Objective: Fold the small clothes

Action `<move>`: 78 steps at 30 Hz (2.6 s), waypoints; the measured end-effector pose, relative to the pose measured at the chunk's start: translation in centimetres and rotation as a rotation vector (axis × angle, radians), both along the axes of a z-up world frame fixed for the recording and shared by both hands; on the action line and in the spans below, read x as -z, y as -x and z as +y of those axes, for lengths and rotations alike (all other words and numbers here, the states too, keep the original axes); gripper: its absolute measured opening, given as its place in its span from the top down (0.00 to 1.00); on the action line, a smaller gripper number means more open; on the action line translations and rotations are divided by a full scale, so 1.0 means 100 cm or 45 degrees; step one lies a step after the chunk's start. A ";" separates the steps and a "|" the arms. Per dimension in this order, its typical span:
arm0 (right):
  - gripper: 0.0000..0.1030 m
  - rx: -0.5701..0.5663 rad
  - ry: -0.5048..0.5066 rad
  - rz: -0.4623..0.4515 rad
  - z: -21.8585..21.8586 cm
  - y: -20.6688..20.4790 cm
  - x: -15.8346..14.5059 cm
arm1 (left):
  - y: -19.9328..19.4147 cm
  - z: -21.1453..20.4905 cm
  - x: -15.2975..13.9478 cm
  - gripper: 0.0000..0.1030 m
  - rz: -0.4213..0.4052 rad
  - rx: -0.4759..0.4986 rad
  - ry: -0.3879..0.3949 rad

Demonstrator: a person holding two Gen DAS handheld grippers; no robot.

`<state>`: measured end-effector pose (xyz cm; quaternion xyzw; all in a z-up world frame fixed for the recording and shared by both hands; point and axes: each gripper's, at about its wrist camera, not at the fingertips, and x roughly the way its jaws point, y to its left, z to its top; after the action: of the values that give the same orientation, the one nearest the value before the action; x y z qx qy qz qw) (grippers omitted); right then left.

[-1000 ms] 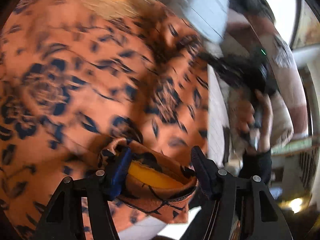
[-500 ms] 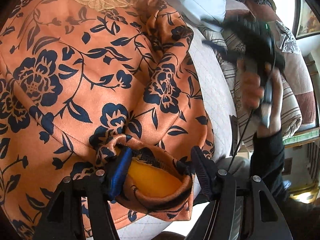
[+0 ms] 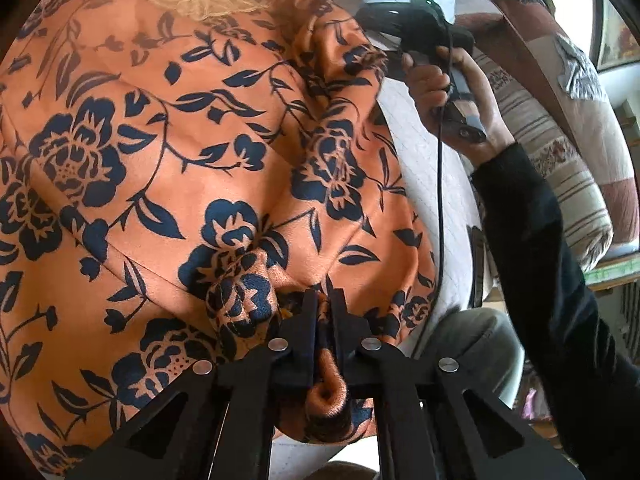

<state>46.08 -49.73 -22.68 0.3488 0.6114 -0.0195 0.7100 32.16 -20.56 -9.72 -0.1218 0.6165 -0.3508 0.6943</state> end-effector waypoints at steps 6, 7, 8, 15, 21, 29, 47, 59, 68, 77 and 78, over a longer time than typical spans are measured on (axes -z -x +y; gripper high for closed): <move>0.97 -0.005 0.028 -0.125 -0.013 0.003 -0.040 | 0.001 0.020 -0.050 0.98 -0.092 0.006 0.169; 0.97 0.000 0.034 -0.167 -0.015 0.004 -0.053 | -0.002 0.031 -0.064 0.98 -0.121 -0.012 0.209; 0.97 0.000 0.036 -0.190 -0.015 0.004 -0.063 | -0.004 0.042 -0.073 0.98 -0.145 -0.032 0.239; 0.97 -0.060 0.177 -0.326 0.005 -0.008 -0.119 | -0.013 0.102 -0.115 0.98 -0.210 -0.058 0.245; 0.97 -0.198 0.161 -0.322 0.077 -0.034 -0.133 | -0.027 0.138 -0.090 0.97 -0.086 -0.120 -0.005; 0.64 -0.249 0.096 -0.330 0.120 -0.037 -0.121 | -0.035 0.127 -0.042 0.95 -0.046 -0.078 -0.520; 0.62 -0.209 0.160 -0.212 0.121 0.000 -0.094 | 0.025 0.068 -0.096 0.43 -0.517 -0.026 -0.368; 0.97 -0.260 0.305 -0.226 0.126 -0.019 -0.125 | 0.010 0.014 -0.053 0.98 -0.344 0.165 -0.379; 0.50 -0.249 0.224 -0.212 0.149 -0.066 -0.095 | -0.060 0.125 -0.015 0.97 0.093 -0.310 -0.256; 0.44 -0.448 0.525 -0.156 0.113 -0.013 -0.082 | -0.048 0.091 -0.005 0.75 0.025 -0.234 -0.369; 0.44 -0.471 0.544 -0.124 0.110 -0.010 -0.071 | -0.047 0.088 -0.005 0.75 0.032 -0.236 -0.384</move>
<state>47.03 -38.68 -15.53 0.0745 0.6119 -0.0014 0.7874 36.85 -11.78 -9.18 -0.0770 0.6568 -0.1872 0.7264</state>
